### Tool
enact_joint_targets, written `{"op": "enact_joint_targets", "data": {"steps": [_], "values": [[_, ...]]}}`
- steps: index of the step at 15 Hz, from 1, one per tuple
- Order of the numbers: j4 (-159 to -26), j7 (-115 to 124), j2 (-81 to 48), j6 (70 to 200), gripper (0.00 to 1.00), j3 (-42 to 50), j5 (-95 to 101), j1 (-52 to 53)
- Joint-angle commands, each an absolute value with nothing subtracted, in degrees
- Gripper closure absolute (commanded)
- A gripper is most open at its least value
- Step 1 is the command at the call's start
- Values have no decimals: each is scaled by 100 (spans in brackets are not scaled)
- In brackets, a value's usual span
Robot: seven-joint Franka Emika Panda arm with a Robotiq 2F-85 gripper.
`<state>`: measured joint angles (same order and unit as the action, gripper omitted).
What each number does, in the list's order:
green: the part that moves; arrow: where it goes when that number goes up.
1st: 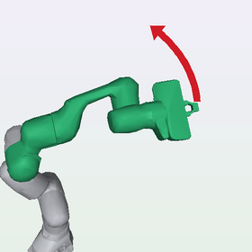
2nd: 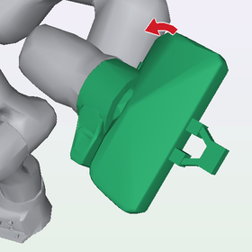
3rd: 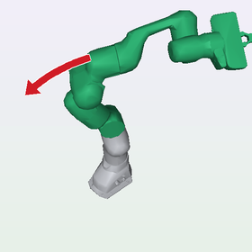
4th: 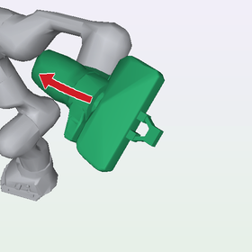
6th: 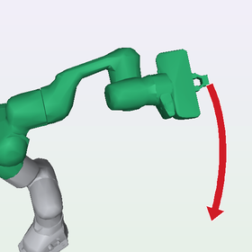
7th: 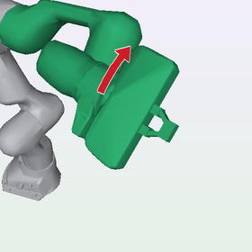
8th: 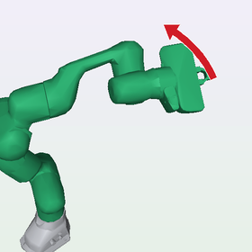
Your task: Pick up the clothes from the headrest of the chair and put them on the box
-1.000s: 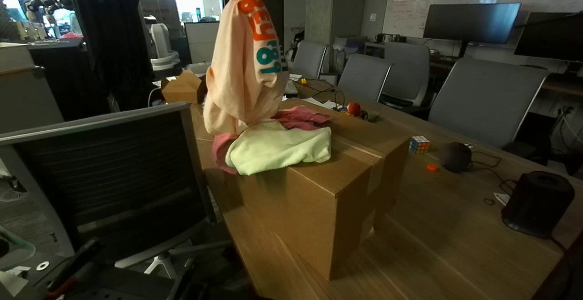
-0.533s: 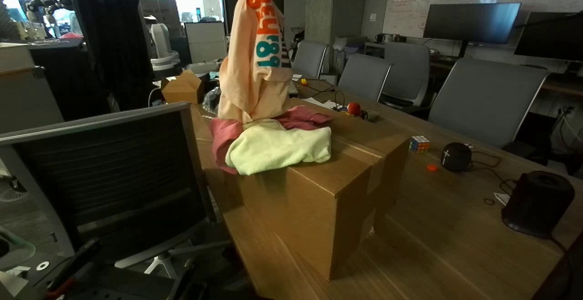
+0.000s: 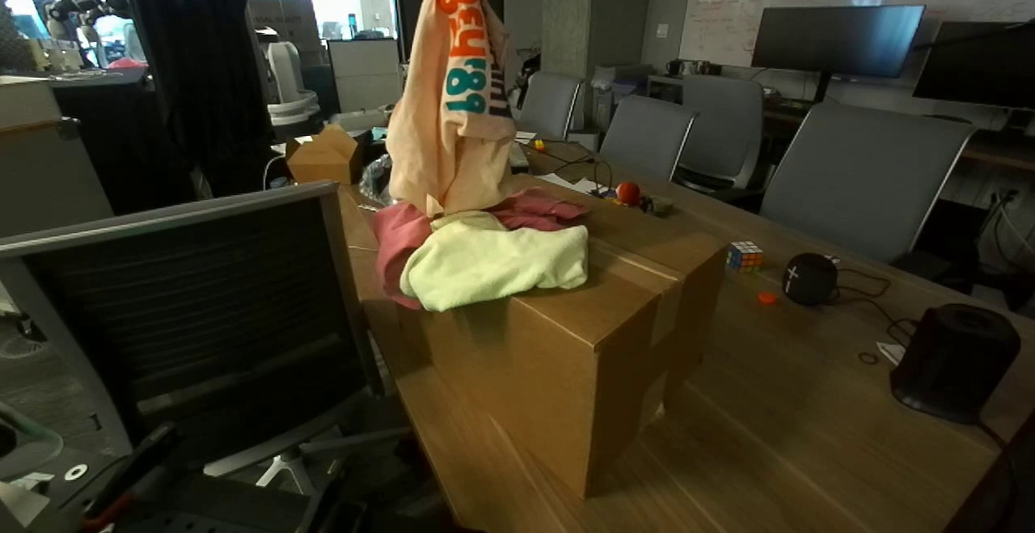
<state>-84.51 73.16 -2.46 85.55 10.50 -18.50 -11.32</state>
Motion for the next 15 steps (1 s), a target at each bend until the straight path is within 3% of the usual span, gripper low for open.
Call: {"op": "enact_joint_targets", "data": {"steps": [1, 9, 15], "values": [[-7881, 7352, -555, 8175, 62, 1137, -2145, -1196], [-7910, 7194, -529, 8104, 2, 1099, -2024, -1142], [-8378, 6312, -244, 7904, 0, 901, -1767, -927]]}}
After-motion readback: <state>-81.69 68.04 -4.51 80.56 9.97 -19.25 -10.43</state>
